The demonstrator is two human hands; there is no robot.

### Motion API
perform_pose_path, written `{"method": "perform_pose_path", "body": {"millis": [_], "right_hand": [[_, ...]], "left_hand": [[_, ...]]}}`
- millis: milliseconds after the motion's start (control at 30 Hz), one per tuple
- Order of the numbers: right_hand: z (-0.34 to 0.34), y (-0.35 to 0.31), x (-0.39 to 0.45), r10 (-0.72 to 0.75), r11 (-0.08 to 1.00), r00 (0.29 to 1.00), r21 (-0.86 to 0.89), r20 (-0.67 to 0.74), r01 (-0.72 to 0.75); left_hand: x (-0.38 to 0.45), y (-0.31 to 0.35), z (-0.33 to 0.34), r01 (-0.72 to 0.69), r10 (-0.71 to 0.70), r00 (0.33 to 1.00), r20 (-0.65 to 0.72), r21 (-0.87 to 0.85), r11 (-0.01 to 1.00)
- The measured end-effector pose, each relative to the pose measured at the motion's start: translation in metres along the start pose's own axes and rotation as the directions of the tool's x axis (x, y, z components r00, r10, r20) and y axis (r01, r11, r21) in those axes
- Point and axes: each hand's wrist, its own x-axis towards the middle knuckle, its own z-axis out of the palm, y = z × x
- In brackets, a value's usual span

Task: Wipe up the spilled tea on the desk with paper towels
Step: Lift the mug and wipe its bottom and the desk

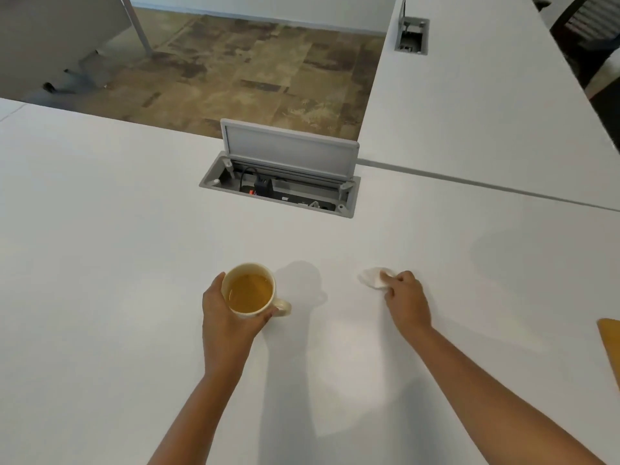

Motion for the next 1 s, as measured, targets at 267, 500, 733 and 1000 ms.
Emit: {"method": "perform_pose_path", "body": {"millis": [267, 500, 733, 1000], "right_hand": [[-0.017, 0.067, -0.042, 0.281, 0.946, 0.945, 0.211, -0.164, -0.245], [0.007, 0.041, -0.056, 0.342, 0.933, 0.930, -0.070, -0.131, -0.353], [0.029, 0.001, -0.068, 0.241, 0.953, 0.970, -0.179, -0.038, -0.243], [0.069, -0.044, -0.127, -0.226, 0.960, 0.951, -0.119, 0.213, 0.254]], "left_hand": [[0.010, -0.003, 0.018, 0.002, -0.002, 0.999, 0.048, -0.005, 1.000], [0.005, -0.001, 0.023, -0.024, 0.023, 0.998, 0.053, 0.004, 1.000], [0.015, -0.019, 0.026, 0.004, -0.007, 0.994, 0.106, 0.025, 1.000], [-0.011, -0.026, 0.021, -0.083, 0.085, 0.996, -0.009, 0.140, 0.987]]}}
